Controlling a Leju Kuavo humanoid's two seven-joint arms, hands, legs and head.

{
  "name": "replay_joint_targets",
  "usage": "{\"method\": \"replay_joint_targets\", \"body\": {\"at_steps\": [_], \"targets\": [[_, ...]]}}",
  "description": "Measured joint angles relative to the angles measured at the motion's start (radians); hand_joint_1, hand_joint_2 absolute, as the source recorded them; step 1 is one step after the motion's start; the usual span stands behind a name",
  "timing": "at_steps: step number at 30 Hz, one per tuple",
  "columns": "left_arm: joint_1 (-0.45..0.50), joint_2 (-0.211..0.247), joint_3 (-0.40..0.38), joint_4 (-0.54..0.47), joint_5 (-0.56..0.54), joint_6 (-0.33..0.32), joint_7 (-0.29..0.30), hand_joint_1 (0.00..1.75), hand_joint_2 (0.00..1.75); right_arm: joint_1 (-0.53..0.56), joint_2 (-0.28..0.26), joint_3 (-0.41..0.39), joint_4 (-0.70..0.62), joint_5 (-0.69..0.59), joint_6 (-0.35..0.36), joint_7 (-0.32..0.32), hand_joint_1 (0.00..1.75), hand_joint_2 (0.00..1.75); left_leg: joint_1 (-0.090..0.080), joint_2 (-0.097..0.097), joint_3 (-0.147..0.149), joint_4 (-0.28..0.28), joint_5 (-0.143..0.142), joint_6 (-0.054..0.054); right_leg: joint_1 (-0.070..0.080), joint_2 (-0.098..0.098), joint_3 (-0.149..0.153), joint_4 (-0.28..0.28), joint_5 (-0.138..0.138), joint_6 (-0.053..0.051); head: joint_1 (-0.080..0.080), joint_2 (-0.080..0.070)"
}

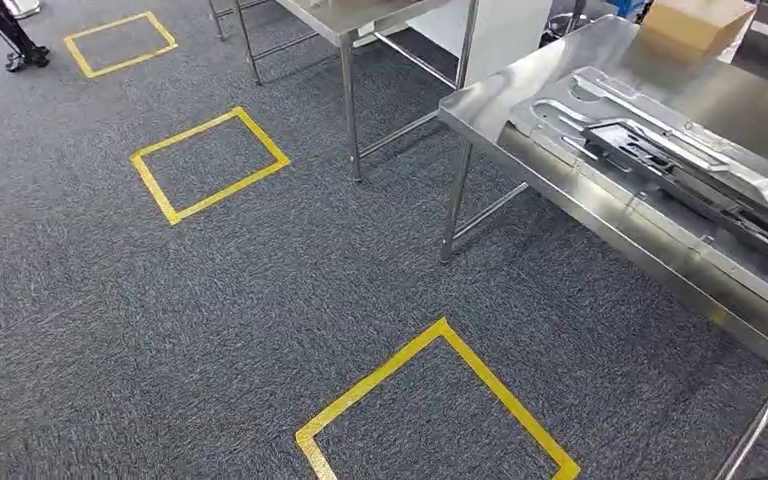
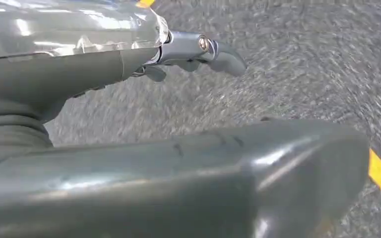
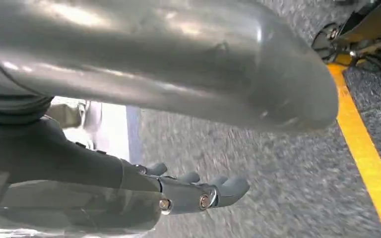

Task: Take the parts from the cabinet and place them on the table.

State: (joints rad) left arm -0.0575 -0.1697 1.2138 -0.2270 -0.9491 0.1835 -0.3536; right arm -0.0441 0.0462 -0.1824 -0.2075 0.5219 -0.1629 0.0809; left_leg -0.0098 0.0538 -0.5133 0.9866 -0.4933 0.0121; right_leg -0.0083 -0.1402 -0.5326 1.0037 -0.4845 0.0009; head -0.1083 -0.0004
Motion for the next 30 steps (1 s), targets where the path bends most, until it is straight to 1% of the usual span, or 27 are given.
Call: {"method": "replay_joint_targets", "body": {"at_steps": [1, 2, 3, 4, 5, 6, 7, 8, 9, 10, 11, 12, 13, 15, 16, 17, 18, 19, 20, 21, 22, 23, 24, 25, 26, 27, 30], "targets": [[0.000, 0.004, -0.007, 0.000, -0.004, -0.004, 0.000, 0.00, 0.00, 0.004, 0.000, -0.009, 0.000, -0.002, 0.000, 0.001, 0.00, 0.00, 0.015, -0.013, 0.011, -0.014, 0.016, 0.007, -0.002, 0.019, -0.002, 0.007, -0.009, 0.010, 0.000, 0.000], [0.001, 0.006, -0.016, 0.000, -0.008, -0.008, -0.001, 0.00, 0.00, 0.008, 0.000, -0.016, 0.002, -0.004, 0.002, 0.002, 0.00, 0.00, 0.014, -0.021, 0.006, -0.018, 0.021, 0.012, -0.005, 0.085, -0.011, 0.030, -0.032, 0.015, 0.000, 0.000], [-0.001, 0.009, -0.025, 0.000, -0.018, -0.014, -0.002, 0.00, 0.00, 0.012, 0.001, -0.025, 0.002, -0.008, 0.002, 0.005, 0.00, 0.00, 0.013, -0.032, -0.001, -0.017, 0.027, 0.018, -0.006, 0.120, -0.040, 0.092, -0.079, 0.014, 0.000, 0.000], [-0.002, 0.011, -0.035, 0.000, -0.031, -0.018, -0.002, 0.00, 0.00, 0.017, 0.002, -0.034, 0.005, -0.018, 0.005, 0.008, 0.00, 0.00, 0.011, -0.044, -0.007, -0.017, 0.029, 0.021, -0.006, 0.133, -0.077, 0.175, -0.125, 0.015, 0.000, 0.000], [-0.003, 0.014, -0.048, 0.000, -0.047, -0.026, 0.000, 0.00, 0.00, 0.022, 0.004, -0.046, 0.008, -0.028, 0.005, 0.009, 0.00, 0.00, 0.009, -0.057, -0.013, -0.016, 0.032, 0.023, -0.006, 0.136, -0.113, 0.257, -0.159, 0.015, 0.000, 0.000], [-0.002, 0.019, -0.058, 0.000, -0.057, -0.028, 0.003, 0.00, 0.00, 0.026, 0.006, -0.057, 0.008, -0.039, 0.005, 0.006, 0.00, 0.00, 0.008, -0.073, -0.017, -0.013, 0.033, 0.022, -0.006, 0.136, -0.135, 0.307, -0.168, 0.016, 0.000, 0.000], [0.000, 0.023, -0.069, 0.000, -0.065, -0.030, 0.009, 0.00, 0.00, 0.028, 0.009, -0.068, 0.009, -0.045, 0.005, -0.001, 0.00, 0.00, 0.008, -0.087, -0.020, -0.009, 0.034, 0.021, -0.006, 0.137, -0.132, 0.304, -0.152, 0.016, 0.000, 0.000], [0.002, 0.026, -0.076, 0.000, -0.072, -0.029, 0.013, 0.00, 0.00, 0.032, 0.011, -0.076, 0.009, -0.049, 0.004, -0.009, 0.00, 0.00, 0.009, -0.101, -0.022, -0.004, 0.034, 0.021, -0.007, 0.137, -0.108, 0.260, -0.117, 0.015, 0.000, 0.000], [0.002, 0.029, -0.083, 0.001, -0.079, -0.021, 0.018, 0.00, 0.00, 0.034, 0.013, -0.085, 0.009, -0.054, 0.001, -0.021, 0.00, 0.00, 0.010, -0.117, -0.023, 0.002, 0.032, 0.018, -0.008, 0.142, -0.067, 0.179, -0.070, 0.013, 0.000, 0.000], [0.002, 0.030, -0.091, 0.001, -0.083, -0.010, 0.020, 0.00, 0.00, 0.036, 0.014, -0.091, 0.009, -0.057, 0.000, -0.031, 0.00, 0.00, 0.011, -0.130, -0.025, 0.010, 0.030, 0.014, -0.010, 0.160, -0.024, 0.091, -0.028, 0.011, 0.000, 0.000], [0.002, 0.032, -0.099, 0.001, -0.089, 0.004, 0.020, 0.00, 0.00, 0.040, 0.017, -0.099, 0.010, -0.058, -0.002, -0.041, 0.00, 0.00, 0.012, -0.140, -0.033, 0.019, 0.027, 0.009, -0.016, 0.216, 0.003, 0.032, -0.029, 0.008, 0.000, 0.000], [-0.002, 0.035, -0.103, 0.001, -0.091, 0.016, 0.021, 0.00, 0.00, 0.041, 0.023, -0.104, 0.012, -0.059, -0.001, -0.050, 0.00, 0.00, 0.005, -0.151, -0.042, 0.033, 0.023, 0.001, -0.014, 0.221, 0.001, 0.021, -0.031, 0.008, 0.000, 0.000], [-0.002, 0.037, -0.107, 0.001, -0.092, 0.025, 0.021, 0.00, 0.00, 0.039, 0.027, -0.109, 0.013, -0.060, -0.001, -0.057, 0.00, 0.00, 0.008, -0.156, -0.048, 0.030, 0.027, -0.005, -0.013, 0.208, -0.002, 0.025, -0.030, 0.004, 0.000, 0.000], [0.003, 0.039, -0.114, 0.002, -0.093, 0.042, 0.022, 0.00, 0.00, 0.036, 0.037, -0.117, 0.013, -0.063, -0.002, -0.064, 0.00, 0.00, 0.012, -0.176, -0.054, 0.024, 0.032, -0.020, -0.007, 0.191, 0.000, 0.024, -0.028, -0.007, 0.000, 0.000], [0.003, 0.045, -0.116, 0.002, -0.096, 0.058, 0.023, 0.00, 0.00, 0.035, 0.049, -0.120, 0.013, -0.063, -0.003, -0.066, 0.00, 0.00, 0.012, -0.178, -0.055, 0.028, 0.030, -0.024, -0.013, 0.175, 0.001, 0.015, -0.022, -0.016, 0.000, 0.000], [0.004, 0.044, -0.119, 0.004, -0.098, 0.071, 0.022, 0.00, 0.00, 0.037, 0.051, -0.122, 0.013, -0.060, -0.006, -0.067, 0.00, 0.00, 0.011, -0.124, -0.063, 0.051, 0.012, -0.027, -0.013, 0.164, 0.003, 0.012, -0.020, -0.022, 0.000, 0.000], [0.003, 0.044, -0.121, 0.005, -0.098, 0.076, 0.022, 0.00, 0.00, 0.041, 0.055, -0.123, 0.014, -0.058, -0.007, -0.069, 0.00, 0.00, 0.011, -0.089, -0.088, 0.104, -0.024, -0.031, -0.012, 0.150, 0.002, 0.011, -0.020, -0.029, 0.000, 0.000], [0.001, 0.045, -0.122, 0.005, -0.097, 0.079, 0.020, 0.00, 0.00, 0.046, 0.058, -0.123, 0.015, -0.054, -0.007, -0.071, 0.00, 0.00, 0.014, -0.072, -0.124, 0.182, -0.067, -0.037, -0.009, 0.136, 0.001, 0.012, -0.021, -0.030, 0.000, 0.000], [0.000, 0.045, -0.122, 0.005, -0.094, 0.079, 0.019, 0.00, 0.00, 0.049, 0.060, -0.123, 0.016, -0.052, -0.007, -0.072, 0.00, 0.00, 0.017, -0.065, -0.160, 0.259, -0.102, -0.041, -0.007, 0.121, 0.000, 0.012, -0.022, -0.032, 0.000, 0.000], [0.001, 0.046, -0.122, 0.005, -0.089, 0.079, 0.019, 0.00, 0.00, 0.050, 0.061, -0.123, 0.018, -0.051, -0.007, -0.074, 0.00, 0.00, 0.019, -0.061, -0.188, 0.323, -0.123, -0.043, -0.005, 0.106, -0.001, 0.013, -0.022, -0.032, 0.000, 0.000], [0.004, 0.047, -0.122, 0.006, -0.086, 0.077, 0.021, 0.00, 0.00, 0.051, 0.062, -0.123, 0.019, -0.051, -0.007, -0.080, 0.00, 0.00, 0.020, -0.060, -0.194, 0.340, -0.119, -0.044, -0.004, 0.094, -0.002, 0.013, -0.023, -0.032, 0.000, 0.000], [0.007, 0.050, -0.121, 0.006, -0.081, 0.077, 0.026, 0.00, 0.00, 0.051, 0.064, -0.123, 0.021, -0.050, -0.007, -0.089, 0.00, 0.00, 0.021, -0.058, -0.172, 0.302, -0.091, -0.043, -0.004, 0.081, -0.002, 0.013, -0.023, -0.032, 0.000, 0.000], [0.010, 0.051, -0.120, 0.006, -0.076, 0.077, 0.030, 0.00, 0.00, 0.051, 0.064, -0.123, 0.021, -0.048, -0.007, -0.095, 0.00, 0.00, 0.020, -0.055, -0.130, 0.222, -0.050, -0.040, -0.004, 0.070, 0.000, 0.013, -0.024, -0.030, 0.000, 0.000], [0.010, 0.054, -0.119, 0.006, -0.074, 0.079, 0.034, 0.00, 0.00, 0.051, 0.066, -0.123, 0.021, -0.047, -0.008, -0.100, 0.00, 0.00, 0.019, -0.040, -0.077, 0.127, -0.009, -0.036, -0.004, 0.060, 0.003, 0.013, -0.026, -0.029, 0.000, 0.000], [0.009, 0.055, -0.119, 0.006, -0.071, 0.083, 0.037, 0.00, 0.00, 0.051, 0.067, -0.123, 0.021, -0.047, -0.010, -0.104, 0.00, 0.00, 0.014, 0.010, -0.026, 0.036, 0.014, -0.028, -0.002, 0.050, 0.007, 0.013, -0.028, -0.026, 0.000, 0.000], [0.006, 0.055, -0.118, 0.006, -0.065, 0.088, 0.037, 0.00, 0.00, 0.051, 0.067, -0.123, 0.021, -0.046, -0.011, -0.105, 0.00, 0.00, 0.006, 0.032, -0.022, 0.027, 0.002, -0.021, 0.002, 0.041, 0.010, 0.012, -0.030, -0.020, 0.000, 0.000], [0.004, 0.057, -0.102, 0.006, -0.040, 0.112, 0.039, 0.00, 0.00, 0.046, 0.069, -0.123, 0.022, -0.040, -0.008, -0.105, 0.00, 0.00, 0.001, 0.000, -0.031, 0.021, 0.009, -0.011, -0.002, 0.015, 0.015, 0.007, -0.028, -0.003, 0.000, 0.000]]}}
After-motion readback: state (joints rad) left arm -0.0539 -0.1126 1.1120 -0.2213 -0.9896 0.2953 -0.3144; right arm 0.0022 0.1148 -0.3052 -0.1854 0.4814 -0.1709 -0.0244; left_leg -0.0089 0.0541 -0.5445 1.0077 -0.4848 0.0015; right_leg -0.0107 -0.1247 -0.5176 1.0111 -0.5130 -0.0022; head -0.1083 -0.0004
